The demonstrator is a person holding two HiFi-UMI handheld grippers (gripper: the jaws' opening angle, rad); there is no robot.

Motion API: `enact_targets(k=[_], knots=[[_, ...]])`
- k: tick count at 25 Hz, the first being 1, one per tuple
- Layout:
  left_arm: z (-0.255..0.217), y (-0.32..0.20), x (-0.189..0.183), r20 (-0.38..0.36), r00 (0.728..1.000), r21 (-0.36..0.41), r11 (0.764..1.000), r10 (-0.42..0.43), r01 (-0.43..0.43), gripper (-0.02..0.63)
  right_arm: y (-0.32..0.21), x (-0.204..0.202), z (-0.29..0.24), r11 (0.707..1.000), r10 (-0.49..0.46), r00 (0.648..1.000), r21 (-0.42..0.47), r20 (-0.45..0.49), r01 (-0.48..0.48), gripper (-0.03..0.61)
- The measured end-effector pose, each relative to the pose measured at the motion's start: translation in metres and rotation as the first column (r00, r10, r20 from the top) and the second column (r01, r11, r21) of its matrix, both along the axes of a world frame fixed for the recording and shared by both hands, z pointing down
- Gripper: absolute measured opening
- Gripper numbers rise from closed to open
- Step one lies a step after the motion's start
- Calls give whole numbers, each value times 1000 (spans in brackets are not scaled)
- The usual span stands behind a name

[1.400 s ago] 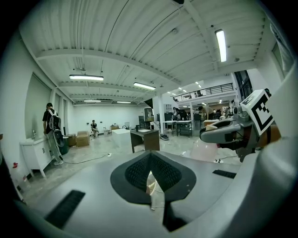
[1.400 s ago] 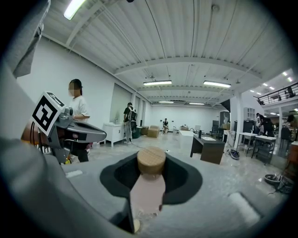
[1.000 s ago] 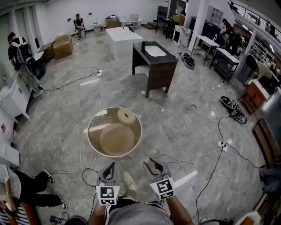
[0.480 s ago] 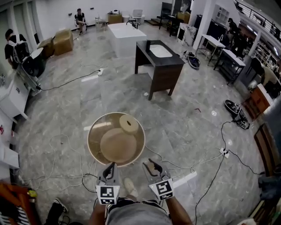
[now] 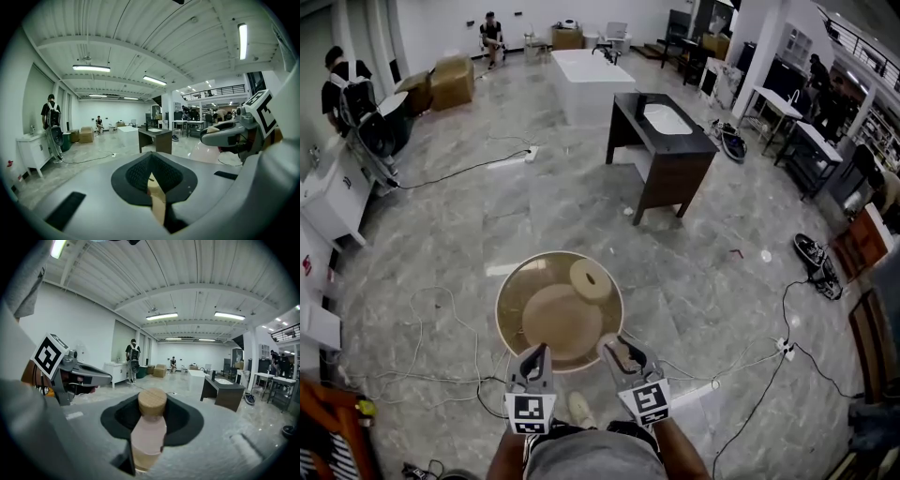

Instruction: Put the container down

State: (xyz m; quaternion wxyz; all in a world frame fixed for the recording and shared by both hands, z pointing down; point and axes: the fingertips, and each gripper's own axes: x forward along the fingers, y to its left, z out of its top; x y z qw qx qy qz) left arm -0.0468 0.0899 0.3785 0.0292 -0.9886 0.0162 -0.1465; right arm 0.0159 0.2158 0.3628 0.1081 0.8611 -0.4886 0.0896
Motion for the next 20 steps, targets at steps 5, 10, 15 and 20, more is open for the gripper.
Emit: enact_targets(k=[5, 10, 15, 20], knots=[[-3, -26, 7, -11, 999, 5, 999, -46, 46, 17, -30, 12, -3, 999, -54, 999, 3, -4, 54, 124], [-2, -48, 9, -22, 994, 4, 994, -107, 107, 17, -57, 20, -2, 993, -114, 993, 7, -8, 114, 124], [-1, -68, 15, -21, 983, -1, 983, -183, 183, 17, -85, 35, 1, 982, -188, 982, 7, 0, 188, 124], [1, -95, 32, -18, 959, 0, 959, -283, 283, 17, -120, 62, 2, 958, -288, 958, 5, 0, 288, 124]])
